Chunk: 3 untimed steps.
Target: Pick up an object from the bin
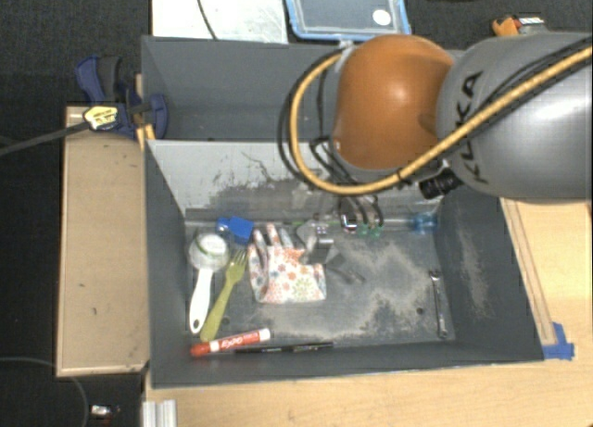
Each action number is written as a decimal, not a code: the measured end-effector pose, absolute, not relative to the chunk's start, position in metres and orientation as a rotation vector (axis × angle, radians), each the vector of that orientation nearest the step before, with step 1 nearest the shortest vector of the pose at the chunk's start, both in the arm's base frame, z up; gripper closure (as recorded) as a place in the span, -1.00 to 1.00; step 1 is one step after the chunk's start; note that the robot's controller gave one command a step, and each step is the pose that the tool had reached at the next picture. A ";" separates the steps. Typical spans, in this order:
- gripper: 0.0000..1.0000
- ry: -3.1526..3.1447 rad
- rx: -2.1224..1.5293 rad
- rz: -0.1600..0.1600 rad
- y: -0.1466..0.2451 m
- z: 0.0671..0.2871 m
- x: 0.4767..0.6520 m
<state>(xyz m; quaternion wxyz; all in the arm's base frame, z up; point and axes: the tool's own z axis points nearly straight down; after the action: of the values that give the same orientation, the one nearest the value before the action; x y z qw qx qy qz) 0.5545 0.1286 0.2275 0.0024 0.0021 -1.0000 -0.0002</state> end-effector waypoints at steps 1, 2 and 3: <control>-1.00 -3.145 0.000 -0.002 0.128 0.232 0.556; -1.00 -3.148 0.024 -0.004 0.115 0.152 0.545; -1.00 -3.147 0.011 -0.004 0.112 0.131 0.535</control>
Offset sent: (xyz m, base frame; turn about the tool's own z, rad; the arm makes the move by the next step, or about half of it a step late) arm -0.0213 -0.0264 -0.1575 -0.0263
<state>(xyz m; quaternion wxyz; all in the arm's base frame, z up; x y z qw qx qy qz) 0.5351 0.1125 0.1310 -0.0026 0.0034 -1.0000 -0.0014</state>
